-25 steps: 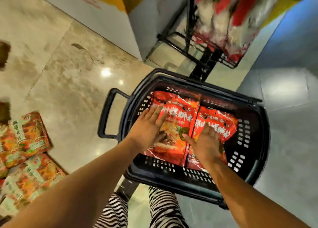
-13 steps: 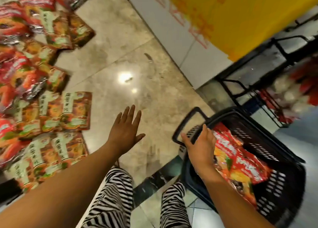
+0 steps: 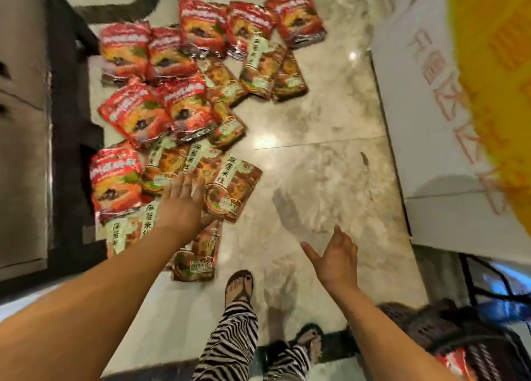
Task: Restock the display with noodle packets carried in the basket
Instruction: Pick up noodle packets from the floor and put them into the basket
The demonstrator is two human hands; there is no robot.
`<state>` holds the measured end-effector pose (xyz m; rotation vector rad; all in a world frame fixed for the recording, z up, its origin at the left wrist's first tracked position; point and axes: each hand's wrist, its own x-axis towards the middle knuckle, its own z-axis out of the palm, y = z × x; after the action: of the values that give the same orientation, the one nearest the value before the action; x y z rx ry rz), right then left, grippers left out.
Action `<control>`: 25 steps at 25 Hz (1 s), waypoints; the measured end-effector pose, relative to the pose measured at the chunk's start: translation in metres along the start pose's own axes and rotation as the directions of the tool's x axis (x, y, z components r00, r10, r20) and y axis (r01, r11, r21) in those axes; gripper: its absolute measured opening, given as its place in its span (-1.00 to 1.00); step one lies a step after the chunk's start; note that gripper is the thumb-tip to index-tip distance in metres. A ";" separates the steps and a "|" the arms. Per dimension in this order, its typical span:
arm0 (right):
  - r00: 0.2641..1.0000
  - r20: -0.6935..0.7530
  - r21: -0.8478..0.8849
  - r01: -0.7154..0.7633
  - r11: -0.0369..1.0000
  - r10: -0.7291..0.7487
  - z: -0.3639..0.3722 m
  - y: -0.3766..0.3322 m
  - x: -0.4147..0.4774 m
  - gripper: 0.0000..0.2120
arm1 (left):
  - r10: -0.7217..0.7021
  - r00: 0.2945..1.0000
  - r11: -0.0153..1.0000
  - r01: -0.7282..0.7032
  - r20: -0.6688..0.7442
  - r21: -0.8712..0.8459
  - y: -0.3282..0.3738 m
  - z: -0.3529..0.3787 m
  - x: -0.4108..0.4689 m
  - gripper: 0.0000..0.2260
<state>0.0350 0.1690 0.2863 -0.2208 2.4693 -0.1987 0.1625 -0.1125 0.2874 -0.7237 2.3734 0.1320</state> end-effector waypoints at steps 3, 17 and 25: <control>0.990 0.012 -0.132 0.138 0.982 -0.137 0.008 -0.026 0.021 -0.09 | -0.096 0.995 0.989 0.096 0.003 -0.112 -0.027 0.011 -0.006 -0.17; 0.881 0.304 -0.429 0.467 0.773 -0.364 0.055 -0.069 0.123 -0.08 | -0.413 0.887 0.835 0.459 0.205 -0.305 -0.051 0.098 -0.003 -0.17; 0.887 0.241 -0.337 0.458 0.823 -0.395 0.177 -0.103 0.180 -0.03 | -0.451 0.868 0.776 0.496 0.209 -0.388 -0.070 0.218 0.042 -0.15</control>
<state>0.0146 0.0158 0.0617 -0.9326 2.2419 0.1226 0.2940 -0.1330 0.0961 -1.4722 1.9979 0.4763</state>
